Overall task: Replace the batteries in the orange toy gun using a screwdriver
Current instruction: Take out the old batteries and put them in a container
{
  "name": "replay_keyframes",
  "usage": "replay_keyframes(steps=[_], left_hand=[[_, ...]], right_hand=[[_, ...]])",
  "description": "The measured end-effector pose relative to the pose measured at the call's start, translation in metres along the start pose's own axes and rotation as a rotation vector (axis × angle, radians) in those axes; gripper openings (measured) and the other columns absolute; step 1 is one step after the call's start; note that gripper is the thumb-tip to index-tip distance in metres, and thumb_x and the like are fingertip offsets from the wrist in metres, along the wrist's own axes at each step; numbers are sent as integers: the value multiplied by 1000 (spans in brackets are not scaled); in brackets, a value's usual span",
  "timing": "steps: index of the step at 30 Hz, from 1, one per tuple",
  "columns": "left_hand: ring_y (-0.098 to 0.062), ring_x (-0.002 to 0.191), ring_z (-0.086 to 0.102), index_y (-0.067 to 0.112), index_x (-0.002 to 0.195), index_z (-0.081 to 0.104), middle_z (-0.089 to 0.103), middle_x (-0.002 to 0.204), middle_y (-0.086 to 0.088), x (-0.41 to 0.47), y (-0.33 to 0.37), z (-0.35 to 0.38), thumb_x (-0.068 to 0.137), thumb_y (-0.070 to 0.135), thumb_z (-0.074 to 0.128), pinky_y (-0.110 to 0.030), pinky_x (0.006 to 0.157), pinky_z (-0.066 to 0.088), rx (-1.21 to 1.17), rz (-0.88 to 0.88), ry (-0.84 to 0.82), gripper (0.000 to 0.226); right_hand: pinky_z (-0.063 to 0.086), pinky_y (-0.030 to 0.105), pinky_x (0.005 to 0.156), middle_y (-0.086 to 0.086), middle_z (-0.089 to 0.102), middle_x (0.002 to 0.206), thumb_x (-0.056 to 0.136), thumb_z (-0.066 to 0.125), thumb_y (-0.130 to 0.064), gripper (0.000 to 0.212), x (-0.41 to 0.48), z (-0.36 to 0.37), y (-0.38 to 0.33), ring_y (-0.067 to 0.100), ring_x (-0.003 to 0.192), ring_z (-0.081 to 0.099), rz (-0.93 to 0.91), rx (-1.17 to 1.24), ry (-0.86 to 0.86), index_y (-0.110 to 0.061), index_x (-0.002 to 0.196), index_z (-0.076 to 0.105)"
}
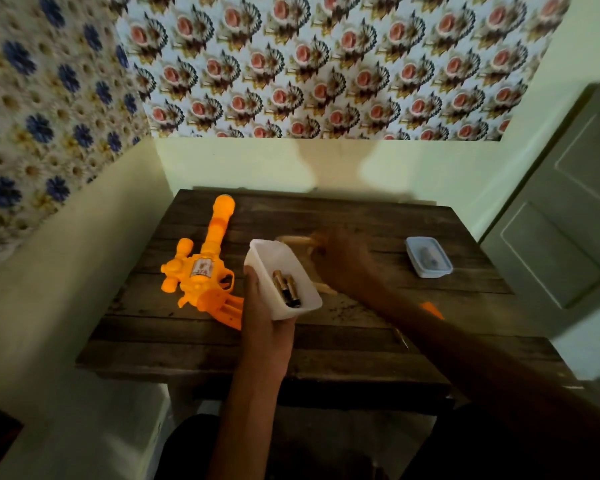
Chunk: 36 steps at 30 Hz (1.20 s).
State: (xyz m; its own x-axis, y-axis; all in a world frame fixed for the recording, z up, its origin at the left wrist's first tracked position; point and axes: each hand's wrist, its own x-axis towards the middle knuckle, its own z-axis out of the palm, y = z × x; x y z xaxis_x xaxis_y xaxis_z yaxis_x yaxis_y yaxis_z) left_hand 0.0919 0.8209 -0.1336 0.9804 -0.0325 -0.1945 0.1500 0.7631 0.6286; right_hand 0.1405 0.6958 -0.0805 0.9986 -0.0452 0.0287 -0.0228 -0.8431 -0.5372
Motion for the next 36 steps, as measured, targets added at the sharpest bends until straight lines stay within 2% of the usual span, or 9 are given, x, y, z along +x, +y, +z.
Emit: replay_keyframes(steps=[4,8,13,17,19,25,29,33,36], left_hand=[[-22,141,34,47,140,38,36,153,0,30,-47,-30,74,81,50,-55,113,28,-52,-70,127,75],[-26,109,65,25,127,54,69,117,-10,1,-9,-3,92,52,46,-41,82,55,-80,-38,57,45],[-29,109,65,22,133,51,66,122,-13,2,-3,-10,90,53,52,-41,76,58,-80,-78,157,53],[-26,105,65,24,139,46,60,130,-14,3,1,-14,92,51,51,-27,57,56,-95,-90,165,55],[-25,100,66,21,138,48,63,124,-13,5,3,-13,95,50,47,-26,56,56,-85,-105,133,52],[-37,114,60,17,131,54,62,125,-20,5,16,-13,87,60,47,-53,90,52,-69,-157,60,62],[-25,97,63,11,135,49,54,137,-15,12,32,-16,93,42,52,-41,78,54,20,-133,146,52],[-28,110,61,6,129,53,63,123,-14,9,23,-12,96,25,52,-44,91,52,70,-60,135,38],[-23,125,54,12,141,42,53,138,-8,4,12,-1,89,44,60,-45,104,46,314,16,158,64]], right_hand=[[51,31,77,1,59,115,97,48,-31,28,-49,6,-18,16,94,60,-182,-30,65,-21,122,58],[46,33,90,5,52,131,95,53,-31,39,-58,17,-21,23,112,53,-333,6,139,-20,132,53],[48,38,96,0,53,136,93,43,-53,49,-55,19,-15,16,118,53,-384,159,1,-27,133,53],[46,38,100,-1,49,140,84,60,-54,61,-58,22,-8,17,123,51,-477,56,-63,-24,136,49],[42,39,104,1,46,143,79,68,-45,69,-59,21,-4,21,127,48,-481,17,-75,-22,140,45],[44,28,96,-2,48,144,84,68,-14,64,-59,3,17,18,122,53,-542,-61,-72,-31,141,43],[40,24,104,-7,58,133,81,67,1,53,-50,-4,41,11,128,47,-687,11,-77,-27,125,62],[55,28,85,2,67,116,80,57,15,37,-48,-1,39,15,109,62,-342,507,149,-13,98,72],[55,36,74,10,68,102,97,46,-16,19,-50,-4,20,23,91,65,101,870,122,-21,94,65]])
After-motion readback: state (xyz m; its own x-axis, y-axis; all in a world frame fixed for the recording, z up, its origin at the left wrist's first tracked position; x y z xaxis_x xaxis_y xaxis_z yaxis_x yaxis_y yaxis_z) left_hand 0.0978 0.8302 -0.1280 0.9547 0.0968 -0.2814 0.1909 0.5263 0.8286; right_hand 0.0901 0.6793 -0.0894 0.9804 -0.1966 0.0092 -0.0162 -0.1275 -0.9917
